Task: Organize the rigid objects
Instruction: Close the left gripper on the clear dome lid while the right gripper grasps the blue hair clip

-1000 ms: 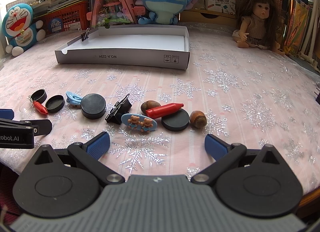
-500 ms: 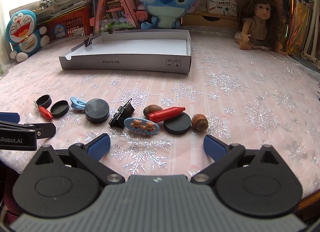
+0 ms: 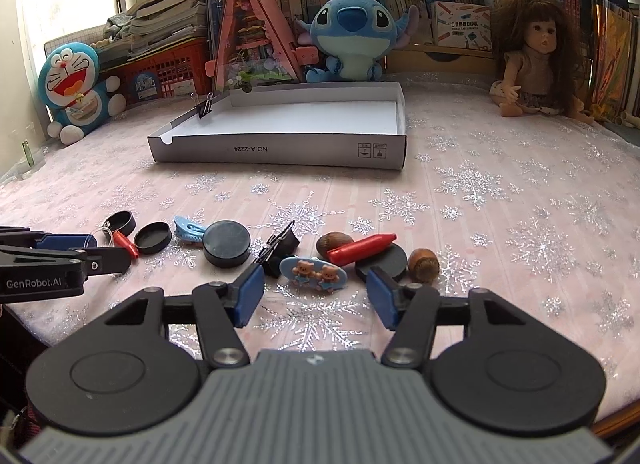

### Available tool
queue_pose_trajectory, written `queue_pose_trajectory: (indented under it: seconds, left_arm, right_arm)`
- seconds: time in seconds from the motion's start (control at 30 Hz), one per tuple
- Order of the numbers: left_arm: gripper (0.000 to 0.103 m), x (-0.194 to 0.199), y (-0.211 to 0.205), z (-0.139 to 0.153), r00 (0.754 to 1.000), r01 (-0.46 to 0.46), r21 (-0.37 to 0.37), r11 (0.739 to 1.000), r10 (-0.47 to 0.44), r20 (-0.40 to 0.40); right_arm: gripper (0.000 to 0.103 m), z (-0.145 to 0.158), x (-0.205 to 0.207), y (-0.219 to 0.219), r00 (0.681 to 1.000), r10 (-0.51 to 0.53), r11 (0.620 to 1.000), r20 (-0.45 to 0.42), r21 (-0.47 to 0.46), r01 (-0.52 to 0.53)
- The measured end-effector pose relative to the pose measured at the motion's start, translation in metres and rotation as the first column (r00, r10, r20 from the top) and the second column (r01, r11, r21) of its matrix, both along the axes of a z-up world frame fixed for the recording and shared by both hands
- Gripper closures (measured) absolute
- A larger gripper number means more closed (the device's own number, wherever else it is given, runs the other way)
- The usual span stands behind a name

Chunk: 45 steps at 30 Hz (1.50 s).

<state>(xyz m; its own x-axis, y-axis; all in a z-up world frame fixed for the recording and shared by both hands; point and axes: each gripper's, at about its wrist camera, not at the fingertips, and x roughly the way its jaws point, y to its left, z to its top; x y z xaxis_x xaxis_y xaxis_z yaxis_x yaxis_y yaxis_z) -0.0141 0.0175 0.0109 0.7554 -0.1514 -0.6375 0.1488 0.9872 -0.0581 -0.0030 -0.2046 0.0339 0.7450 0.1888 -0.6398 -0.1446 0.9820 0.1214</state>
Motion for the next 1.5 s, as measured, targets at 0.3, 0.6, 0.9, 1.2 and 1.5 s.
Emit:
queue_pose_trajectory:
  seconds: [0.3,0.6,0.9,1.2,1.5]
  left_arm:
    - [0.062,0.001,0.014,0.001,0.998,-0.067,0.006,0.998,0.066,0.018]
    - [0.061,0.003,0.017,-0.004,0.997,-0.074,-0.004,0.997,0.074,0.008]
    - [0.061,0.004,0.012,-0.006,0.997,-0.072,0.004,0.997,0.072,0.016]
    - [0.076,0.003,0.006,-0.005,0.999,-0.045,-0.003,0.999,0.045,0.027]
    - [0.076,0.002,0.005,-0.002,0.998,-0.045,-0.020,0.999,0.045,0.032]
  right_arm:
    - [0.059,-0.003,0.008,-0.001,0.999,-0.044,0.999,-0.011,-0.015,0.044]
    - [0.061,0.004,0.009,-0.021,0.997,-0.077,0.997,-0.014,-0.004,0.077]
    - [0.046,-0.002,0.011,-0.023,0.988,-0.151,0.988,-0.014,0.038,0.151]
    - [0.054,0.000,0.005,-0.018,0.994,-0.110,0.990,0.008,0.084,0.109]
    - [0.076,-0.005,0.008,-0.013,0.996,-0.090,0.995,-0.017,0.050,0.091]
